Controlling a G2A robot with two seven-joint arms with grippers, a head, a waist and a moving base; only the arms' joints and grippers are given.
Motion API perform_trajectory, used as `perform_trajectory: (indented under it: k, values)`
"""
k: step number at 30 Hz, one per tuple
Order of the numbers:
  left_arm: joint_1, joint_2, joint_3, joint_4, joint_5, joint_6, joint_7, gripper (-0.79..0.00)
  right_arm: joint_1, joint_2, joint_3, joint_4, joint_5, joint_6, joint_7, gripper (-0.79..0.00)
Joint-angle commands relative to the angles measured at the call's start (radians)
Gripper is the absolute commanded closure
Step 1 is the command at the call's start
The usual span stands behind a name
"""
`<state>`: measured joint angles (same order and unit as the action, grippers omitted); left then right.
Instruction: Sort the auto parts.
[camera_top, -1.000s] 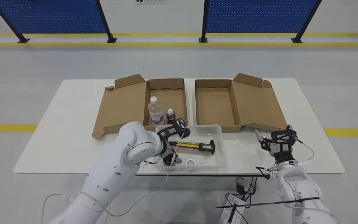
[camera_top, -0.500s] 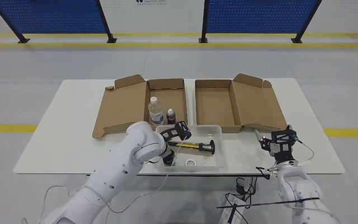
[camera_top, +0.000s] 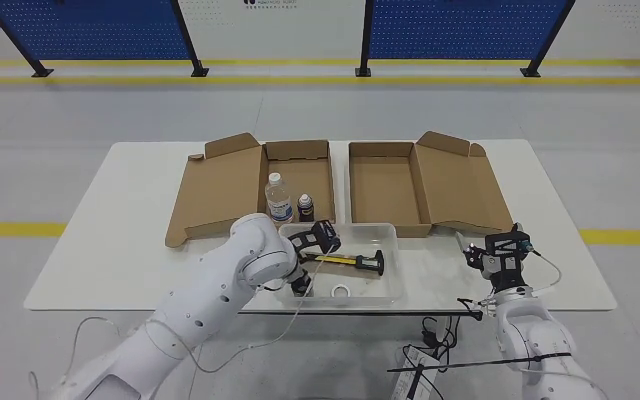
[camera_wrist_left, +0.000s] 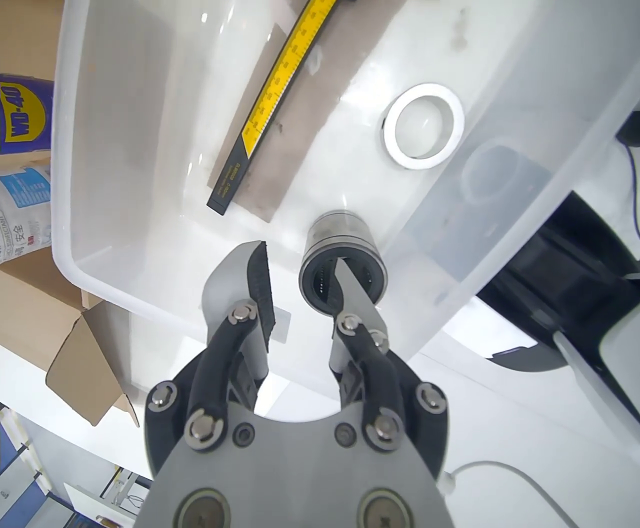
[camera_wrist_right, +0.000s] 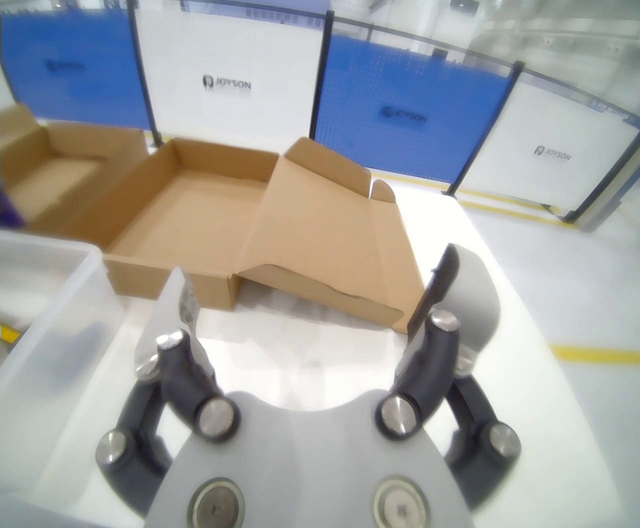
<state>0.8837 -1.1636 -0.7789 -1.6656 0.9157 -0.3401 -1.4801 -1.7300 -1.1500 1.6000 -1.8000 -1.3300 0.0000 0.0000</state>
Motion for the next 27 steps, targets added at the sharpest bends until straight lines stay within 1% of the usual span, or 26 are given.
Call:
perform_trajectory:
  k: [1, 10, 15, 20, 27]
  values:
    - [-0.008, 0.005, 0.006, 0.004, -0.012, 0.002, -0.002, -0.283, 0.000, 0.000, 0.000, 0.000, 0.000, 0.000, 0.000, -0.785]
    - [-0.044, 0.027, 0.066, 0.036, -0.061, 0.007, -0.007, -0.296, 0.000, 0.000, 0.000, 0.000, 0.000, 0.000, 0.000, -0.785]
    - [-0.059, 0.034, 0.084, 0.051, -0.076, 0.001, -0.001, -0.299, 0.000, 0.000, 0.000, 0.000, 0.000, 0.000, 0.000, -0.785]
    - [-0.066, 0.035, 0.093, 0.064, -0.084, -0.003, 0.004, -0.296, 0.000, 0.000, 0.000, 0.000, 0.000, 0.000, 0.000, -0.785]
    - [-0.076, 0.027, 0.114, 0.083, -0.094, -0.005, 0.015, -0.286, 0.000, 0.000, 0.000, 0.000, 0.000, 0.000, 0.000, -0.785]
